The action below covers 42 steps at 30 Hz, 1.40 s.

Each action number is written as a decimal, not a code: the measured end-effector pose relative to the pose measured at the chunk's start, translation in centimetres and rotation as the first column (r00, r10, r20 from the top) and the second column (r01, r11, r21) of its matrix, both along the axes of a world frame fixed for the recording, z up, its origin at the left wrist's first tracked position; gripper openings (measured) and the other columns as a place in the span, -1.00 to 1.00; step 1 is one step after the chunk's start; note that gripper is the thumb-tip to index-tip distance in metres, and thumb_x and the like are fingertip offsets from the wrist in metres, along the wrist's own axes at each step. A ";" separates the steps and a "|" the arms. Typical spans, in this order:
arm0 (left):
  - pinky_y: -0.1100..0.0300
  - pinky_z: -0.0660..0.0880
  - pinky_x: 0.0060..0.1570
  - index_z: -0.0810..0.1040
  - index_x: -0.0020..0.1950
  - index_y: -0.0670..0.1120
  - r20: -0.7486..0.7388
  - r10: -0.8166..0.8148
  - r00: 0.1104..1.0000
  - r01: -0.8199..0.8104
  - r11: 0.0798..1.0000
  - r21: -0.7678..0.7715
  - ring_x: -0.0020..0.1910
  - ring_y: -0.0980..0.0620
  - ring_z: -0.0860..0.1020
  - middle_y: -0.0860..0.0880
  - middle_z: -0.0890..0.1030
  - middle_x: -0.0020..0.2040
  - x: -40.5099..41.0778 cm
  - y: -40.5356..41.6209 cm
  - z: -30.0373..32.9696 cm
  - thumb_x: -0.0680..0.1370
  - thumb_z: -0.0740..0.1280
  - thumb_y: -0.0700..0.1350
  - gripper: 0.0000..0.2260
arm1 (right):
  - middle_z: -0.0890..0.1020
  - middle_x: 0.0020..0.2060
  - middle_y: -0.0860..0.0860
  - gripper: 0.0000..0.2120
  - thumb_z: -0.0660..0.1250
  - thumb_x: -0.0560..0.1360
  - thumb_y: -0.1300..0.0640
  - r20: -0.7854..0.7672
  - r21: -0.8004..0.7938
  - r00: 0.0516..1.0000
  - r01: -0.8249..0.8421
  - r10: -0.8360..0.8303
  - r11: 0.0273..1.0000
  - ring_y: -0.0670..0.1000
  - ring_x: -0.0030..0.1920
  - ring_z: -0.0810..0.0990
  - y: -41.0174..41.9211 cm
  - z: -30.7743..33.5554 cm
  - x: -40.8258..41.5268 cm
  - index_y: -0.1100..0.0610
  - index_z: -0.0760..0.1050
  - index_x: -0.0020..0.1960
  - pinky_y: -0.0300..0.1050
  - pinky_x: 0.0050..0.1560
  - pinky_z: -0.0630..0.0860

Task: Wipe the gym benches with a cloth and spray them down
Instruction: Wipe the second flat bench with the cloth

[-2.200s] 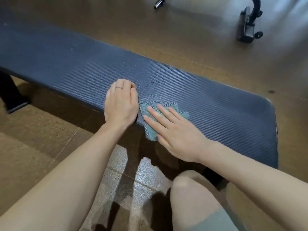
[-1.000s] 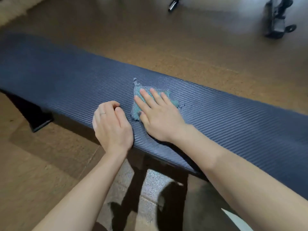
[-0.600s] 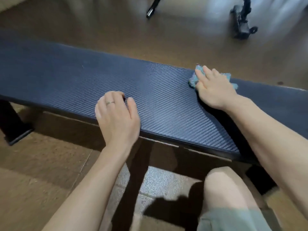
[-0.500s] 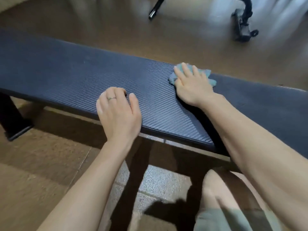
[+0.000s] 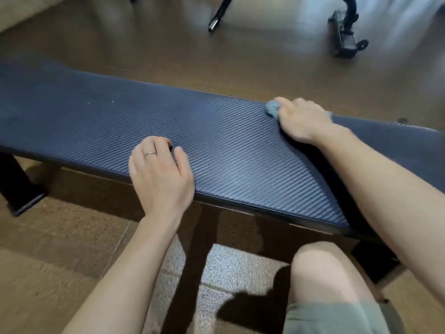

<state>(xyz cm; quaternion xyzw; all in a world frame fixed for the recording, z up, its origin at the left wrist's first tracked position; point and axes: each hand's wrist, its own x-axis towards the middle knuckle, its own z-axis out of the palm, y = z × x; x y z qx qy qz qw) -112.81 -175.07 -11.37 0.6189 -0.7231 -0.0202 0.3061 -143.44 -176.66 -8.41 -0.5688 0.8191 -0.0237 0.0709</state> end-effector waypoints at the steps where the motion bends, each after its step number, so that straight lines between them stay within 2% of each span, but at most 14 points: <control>1: -0.15 0.39 0.27 0.50 0.08 -0.13 0.008 0.000 1.000 0.000 1.000 -0.004 0.16 -0.16 0.48 -0.10 0.55 0.11 0.0 -0.1 0.0 0.67 0.09 0.01 -0.73 | 0.45 0.35 0.33 -0.53 -0.11 0.62 0.00 -0.002 0.004 1.000 0.019 -0.019 1.000 0.36 0.29 0.46 1.2 0.1 -1.1 -0.08 0.25 0.50 0.17 0.34 0.34; 4: -0.16 0.38 0.26 0.49 0.07 -0.14 0.018 -0.005 1.000 0.005 1.000 -0.024 0.16 -0.19 0.48 -0.12 0.54 0.10 -0.1 -0.1 -0.3 0.67 0.10 0.00 -0.73 | 0.43 0.36 0.30 -0.53 -0.11 0.62 -0.02 -0.031 -0.009 0.997 0.072 -0.073 0.997 0.34 0.31 0.43 2.6 0.1 -1.1 -0.07 0.27 0.48 0.17 0.34 0.29; 7: -0.16 0.37 0.27 0.48 0.05 -0.16 0.037 0.021 0.999 -0.020 0.999 -0.038 0.16 -0.21 0.47 -0.14 0.53 0.10 -0.4 -0.1 -0.3 0.67 0.11 0.00 -0.74 | 0.38 0.43 0.26 -0.54 -0.07 0.64 -0.01 -0.029 0.031 0.988 0.152 -0.151 0.988 0.32 0.40 0.36 -1.1 0.4 2.6 0.01 0.31 0.48 0.17 0.40 0.22; 10: -0.16 0.36 0.25 0.47 0.03 -0.16 0.059 0.025 0.998 -0.022 0.999 -0.035 0.15 -0.21 0.46 -0.13 0.52 0.09 -0.6 -0.2 -0.3 0.66 0.11 0.00 -0.74 | 0.39 0.44 0.22 -0.54 -0.03 0.61 -0.01 0.004 0.030 1.000 -0.002 0.001 1.000 0.29 0.41 0.37 -6.9 0.8 9.0 0.07 0.35 0.44 0.17 0.40 0.24; 14: -0.13 0.37 0.22 0.45 0.00 -0.13 0.082 0.005 0.997 -0.002 0.999 -0.041 0.10 -0.16 0.46 -0.10 0.51 0.06 -0.1 -0.4 -0.2 0.65 0.10 0.00 -0.76 | 0.38 0.44 0.16 -0.54 -0.05 0.63 -0.01 0.068 0.033 0.983 -0.170 0.168 0.985 0.26 0.41 0.34 -11.9 0.9 15.1 0.05 0.28 0.48 0.20 0.37 0.20; 18: -0.11 0.39 0.22 0.45 0.03 -0.11 0.138 -0.066 0.988 0.067 0.998 -0.009 0.10 -0.12 0.46 -0.07 0.50 0.06 0.4 -0.5 0.4 0.67 0.07 0.04 -0.73 | 0.27 0.54 0.15 -0.47 -0.11 0.67 -0.06 0.079 0.043 0.962 -0.265 0.261 0.963 0.24 0.46 0.30 -9.9 0.7 11.6 -0.15 0.02 0.63 0.14 0.43 0.20; 21: -0.06 0.38 0.18 0.50 0.10 -0.08 0.163 -0.183 0.970 0.184 0.983 0.012 0.13 -0.10 0.46 -0.05 0.51 0.12 3.6 -2.3 0.8 0.68 0.08 0.09 -0.69 | 0.28 0.54 0.15 -0.48 -0.10 0.67 -0.06 0.084 0.047 0.985 -0.156 0.152 0.987 0.24 0.46 0.30 -5.3 0.4 6.3 -0.19 0.00 0.63 0.11 0.44 0.20; 24: -0.14 0.33 0.34 0.51 0.29 -0.16 0.125 -0.041 0.991 0.049 0.997 -0.058 0.31 -0.22 0.44 -0.16 0.51 0.29 9.2 -6.6 0.7 0.67 0.11 0.08 -0.61 | 0.29 0.53 0.15 -0.49 -0.08 0.68 -0.05 0.019 0.017 0.995 -0.100 0.100 0.995 0.24 0.47 0.30 -3.2 0.0 4.7 -0.15 0.05 0.63 0.10 0.46 0.19; 26: -0.18 0.28 0.44 0.48 0.38 -0.16 0.088 0.023 0.996 -0.021 1.000 -0.021 0.40 -0.21 0.42 -0.17 0.50 0.37 10.9 -8.7 0.3 0.66 0.09 0.08 -0.56 | 0.28 0.55 0.13 -0.47 -0.10 0.68 -0.07 -0.003 0.017 0.997 -0.077 0.077 0.997 0.24 0.48 0.29 -4.5 -0.2 6.2 -0.11 0.04 0.64 0.13 0.46 0.19; 31: -0.13 0.19 0.53 0.54 0.37 -0.10 0.086 0.020 0.996 -0.020 1.000 0.004 0.45 -0.09 0.44 -0.08 0.53 0.43 10.5 -9.0 -0.3 0.66 0.07 0.04 -0.58 | 0.22 0.57 0.12 -0.45 -0.12 0.66 -0.09 -0.001 0.018 0.980 -0.199 0.199 0.980 0.24 0.52 0.23 -12.2 -0.4 15.6 -0.07 0.01 0.63 0.18 0.49 0.14; 33: -0.11 0.20 0.54 0.53 0.39 -0.09 0.094 0.015 0.995 -0.016 1.000 0.003 0.45 -0.07 0.43 -0.06 0.52 0.44 10.8 -9.0 -0.3 0.66 0.07 0.03 -0.58 | 0.12 0.61 0.13 -0.45 -0.13 0.66 -0.09 -0.020 0.019 0.965 -0.261 0.261 0.965 0.25 0.56 0.13 -14.9 -0.3 19.9 -0.05 -0.02 0.64 0.21 0.52 0.06; 35: -0.09 0.18 0.55 0.52 0.40 -0.07 0.103 0.011 0.995 -0.012 1.000 0.003 0.47 -0.05 0.42 -0.05 0.51 0.46 11.1 -9.1 -0.4 0.67 0.05 0.04 -0.57 | -0.04 0.64 0.12 -0.44 -0.16 0.67 -0.09 -0.018 0.055 0.950 -0.310 0.311 0.949 0.24 0.61 -0.06 -15.6 -0.2 22.1 -0.04 -0.10 0.66 0.22 0.57 -0.10; 37: -0.08 0.13 0.57 0.50 0.43 -0.07 0.108 -0.005 0.994 0.002 1.000 0.026 0.50 -0.04 0.38 -0.04 0.49 0.48 11.1 -9.0 -0.4 0.67 0.02 0.05 -0.55 | -0.13 0.65 0.10 -0.44 -0.18 0.68 -0.07 0.019 0.063 0.927 -0.376 0.375 0.925 0.19 0.63 -0.18 -13.5 -0.1 22.2 -0.05 -0.15 0.66 0.16 0.59 -0.20; 42: -0.11 0.10 0.58 0.43 0.51 -0.10 0.188 -0.034 0.982 0.019 0.997 0.079 0.58 -0.05 0.28 -0.06 0.41 0.55 11.1 -8.8 -0.4 0.67 -0.06 0.11 -0.46 | -0.17 0.64 0.03 -0.40 -0.25 0.63 -0.13 0.019 -0.008 0.813 -0.582 0.582 0.813 0.09 0.63 -0.24 -0.8 -0.1 23.7 -0.09 -0.15 0.65 0.08 0.61 -0.22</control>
